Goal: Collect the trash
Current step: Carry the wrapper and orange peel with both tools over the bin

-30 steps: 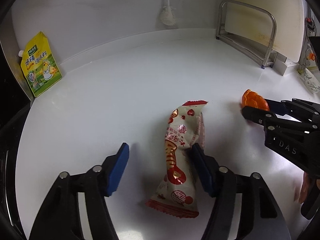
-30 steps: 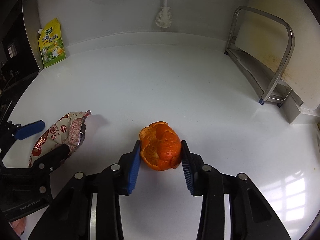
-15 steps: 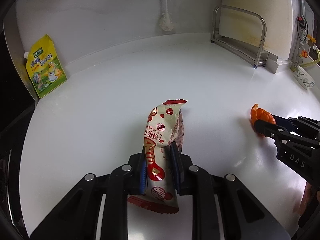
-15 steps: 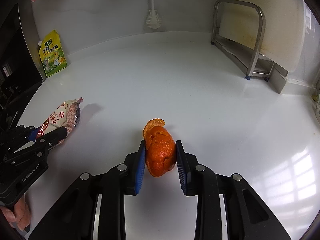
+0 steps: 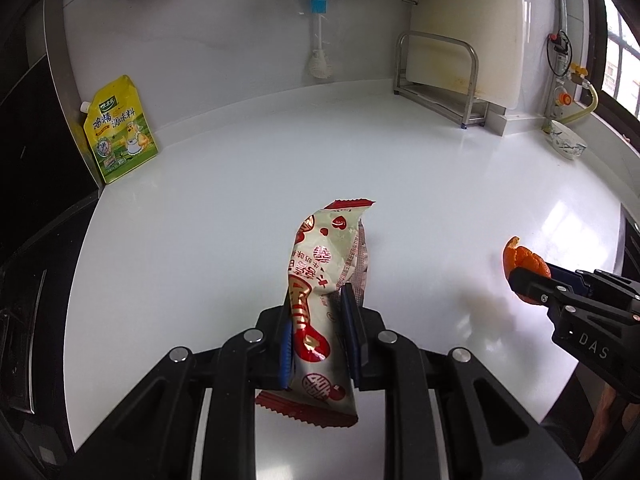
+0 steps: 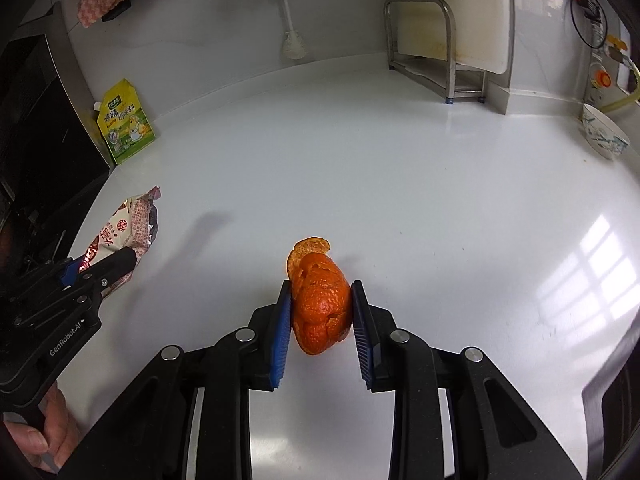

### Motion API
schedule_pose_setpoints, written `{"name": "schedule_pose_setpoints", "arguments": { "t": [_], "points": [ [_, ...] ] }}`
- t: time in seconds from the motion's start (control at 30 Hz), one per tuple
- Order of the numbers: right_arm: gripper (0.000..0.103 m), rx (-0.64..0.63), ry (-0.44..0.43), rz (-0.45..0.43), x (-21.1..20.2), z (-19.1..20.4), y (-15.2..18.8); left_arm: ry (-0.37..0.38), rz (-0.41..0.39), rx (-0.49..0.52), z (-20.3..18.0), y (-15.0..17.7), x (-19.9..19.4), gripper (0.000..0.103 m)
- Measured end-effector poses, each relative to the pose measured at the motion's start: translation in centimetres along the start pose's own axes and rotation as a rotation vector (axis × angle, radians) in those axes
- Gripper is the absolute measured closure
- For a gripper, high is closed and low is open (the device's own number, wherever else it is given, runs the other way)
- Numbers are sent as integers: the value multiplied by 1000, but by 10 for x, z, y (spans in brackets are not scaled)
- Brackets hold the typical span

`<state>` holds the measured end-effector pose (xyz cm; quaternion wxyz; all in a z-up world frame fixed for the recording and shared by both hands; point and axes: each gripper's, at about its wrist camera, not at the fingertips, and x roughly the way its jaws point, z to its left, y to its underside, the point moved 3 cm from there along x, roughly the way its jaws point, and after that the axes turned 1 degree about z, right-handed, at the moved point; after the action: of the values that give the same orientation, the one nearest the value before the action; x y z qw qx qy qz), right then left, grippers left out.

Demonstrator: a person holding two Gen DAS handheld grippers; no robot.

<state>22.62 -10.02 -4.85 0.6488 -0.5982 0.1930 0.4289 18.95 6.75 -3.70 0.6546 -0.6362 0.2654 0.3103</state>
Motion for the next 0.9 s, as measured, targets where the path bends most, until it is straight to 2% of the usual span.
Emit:
{"name": "schedule_pose_setpoints", "arguments": {
  "t": [0.27,0.43,0.53,0.7,0.9],
  "points": [
    [76,126,37,-119,-84,5,62,82,-33,40,-15,37,-58,82],
    [76,254,59,-163,-127,-6,119,141,-34,92,-40,68,-89,82],
    [75,286,116,-176,-147,-12,156,187,-31,136,-59,90,-105,82],
    [75,286,199,-187,-171,-16,208,262,-6,184,-87,129,-120,82],
    [75,354,168,-114,-157,-26,258,298,71,216,-105,168,-109,82]
  ]
}}
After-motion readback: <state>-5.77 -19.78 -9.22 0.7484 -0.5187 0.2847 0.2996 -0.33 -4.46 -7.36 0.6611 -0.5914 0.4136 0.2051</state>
